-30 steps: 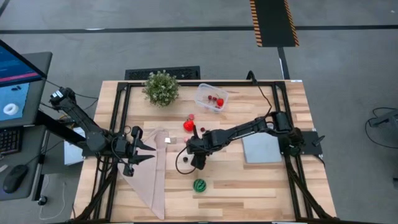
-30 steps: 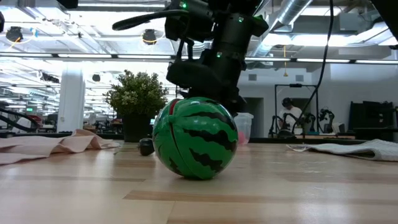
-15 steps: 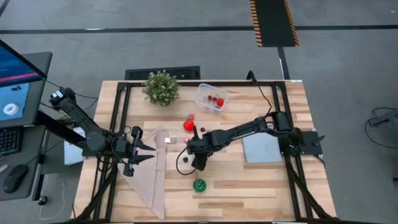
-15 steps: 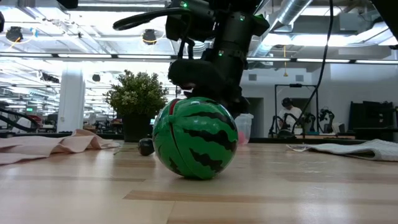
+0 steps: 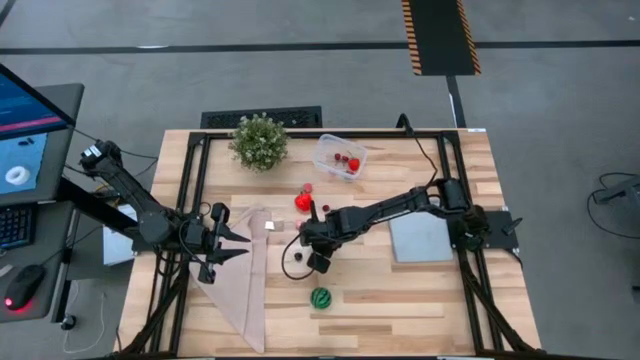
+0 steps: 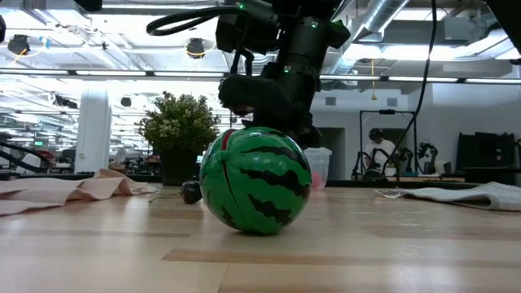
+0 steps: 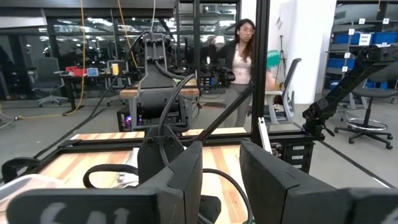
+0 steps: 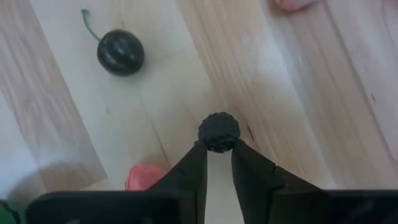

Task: Pick and placing Produce into tupperware
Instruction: Put the blackberry into the transparent bin

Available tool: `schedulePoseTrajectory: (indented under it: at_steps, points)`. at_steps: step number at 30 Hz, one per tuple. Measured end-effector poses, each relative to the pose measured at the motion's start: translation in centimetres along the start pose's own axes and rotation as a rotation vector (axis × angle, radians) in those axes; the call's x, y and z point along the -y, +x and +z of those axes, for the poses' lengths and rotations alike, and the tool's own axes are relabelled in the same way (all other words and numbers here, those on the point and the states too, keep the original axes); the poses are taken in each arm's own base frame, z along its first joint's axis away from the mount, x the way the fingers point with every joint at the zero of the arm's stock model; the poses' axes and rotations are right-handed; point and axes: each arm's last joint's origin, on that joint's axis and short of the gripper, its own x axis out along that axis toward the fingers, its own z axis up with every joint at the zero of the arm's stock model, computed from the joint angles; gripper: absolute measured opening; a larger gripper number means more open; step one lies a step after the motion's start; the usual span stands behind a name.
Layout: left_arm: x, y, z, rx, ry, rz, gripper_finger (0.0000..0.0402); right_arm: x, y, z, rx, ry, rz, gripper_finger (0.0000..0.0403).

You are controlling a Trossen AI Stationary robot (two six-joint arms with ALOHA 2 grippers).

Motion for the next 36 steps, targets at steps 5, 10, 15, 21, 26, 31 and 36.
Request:
schedulePoseTrajectory:
  at_steps: [5,10,15,21,26,31,36]
  points:
    - [0.0,0.0,0.0,0.000,0.000,-0.001,0.0097,0.2,0.0,0.3,0.012,-0.003,0.013,0.0087]
    - [0.0,0.0,0.0,0.000,0.001,-0.001,0.0097,0.2,0.0,0.3,0.011,-0.021,0.010,0.0077]
    - [0.0,0.0,0.0,0.000,0.001,-0.001,0.0097,1.1,0.1,0.6,0.004,-0.011,-0.007,0.0066]
    - [0.0,0.0,0.0,-0.002,0.002,-0.001,0.0097,1.9,0.0,1.0,0.001,-0.003,0.011,0.0069]
    - [0.0,0.0,0.0,-0.004,0.009,-0.001,0.0097,2.4,0.0,1.3,-0.004,0.013,0.017,0.0117]
    - [0.0,0.0,-0.1,-0.004,0.011,-0.001,0.0097,2.2,0.0,1.4,0.008,0.036,0.052,0.0202]
    - [0.0,0.0,0.0,-0.004,0.016,0.000,0.0097,1.7,0.0,1.5,0.022,0.028,0.090,0.0268]
